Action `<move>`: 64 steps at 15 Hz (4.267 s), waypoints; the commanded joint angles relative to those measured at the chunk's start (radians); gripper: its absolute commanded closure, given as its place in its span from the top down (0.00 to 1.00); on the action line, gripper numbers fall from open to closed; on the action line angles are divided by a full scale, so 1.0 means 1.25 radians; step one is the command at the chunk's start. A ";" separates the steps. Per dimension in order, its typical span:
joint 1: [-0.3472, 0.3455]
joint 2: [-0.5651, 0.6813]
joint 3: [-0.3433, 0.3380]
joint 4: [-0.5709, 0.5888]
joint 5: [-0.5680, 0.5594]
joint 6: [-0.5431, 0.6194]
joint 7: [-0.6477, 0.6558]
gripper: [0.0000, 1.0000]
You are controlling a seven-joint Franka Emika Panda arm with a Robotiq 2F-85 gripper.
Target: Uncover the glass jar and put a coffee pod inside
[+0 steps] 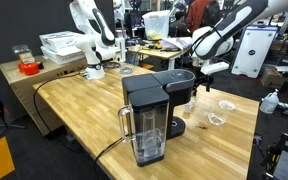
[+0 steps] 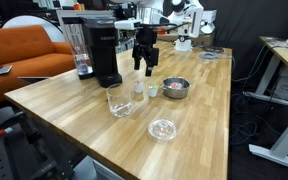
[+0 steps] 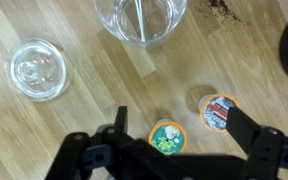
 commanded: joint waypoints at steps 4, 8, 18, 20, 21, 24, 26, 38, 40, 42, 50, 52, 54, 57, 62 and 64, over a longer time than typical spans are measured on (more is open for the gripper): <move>0.000 0.111 0.017 0.141 0.022 -0.059 -0.021 1.00; 0.008 0.108 0.011 0.125 0.012 -0.032 -0.010 1.00; 0.016 0.100 0.033 0.105 0.019 -0.032 -0.035 1.00; 0.023 0.103 0.040 0.101 0.019 -0.033 -0.041 1.00; 0.026 0.105 0.043 0.098 0.017 -0.032 -0.042 1.00; 0.034 0.117 0.045 0.095 0.016 -0.030 -0.043 1.00; 0.035 0.134 0.047 0.107 0.017 -0.033 -0.049 1.00; 0.008 0.183 0.036 0.192 0.043 -0.043 -0.052 1.00; -0.006 0.189 0.031 0.206 0.057 -0.044 -0.050 1.00; -0.016 0.192 0.030 0.214 0.071 -0.045 -0.046 1.00; -0.015 0.199 0.036 0.213 0.106 -0.044 -0.046 1.00; -0.012 0.202 0.033 0.214 0.100 -0.045 -0.045 1.00; -0.012 0.202 0.033 0.211 0.100 -0.047 -0.045 1.00; -0.006 0.205 0.036 0.203 0.099 -0.043 -0.044 1.00; 0.016 0.218 0.045 0.208 0.097 -0.043 -0.035 1.00; 0.022 0.220 0.044 0.208 0.096 -0.041 -0.030 1.00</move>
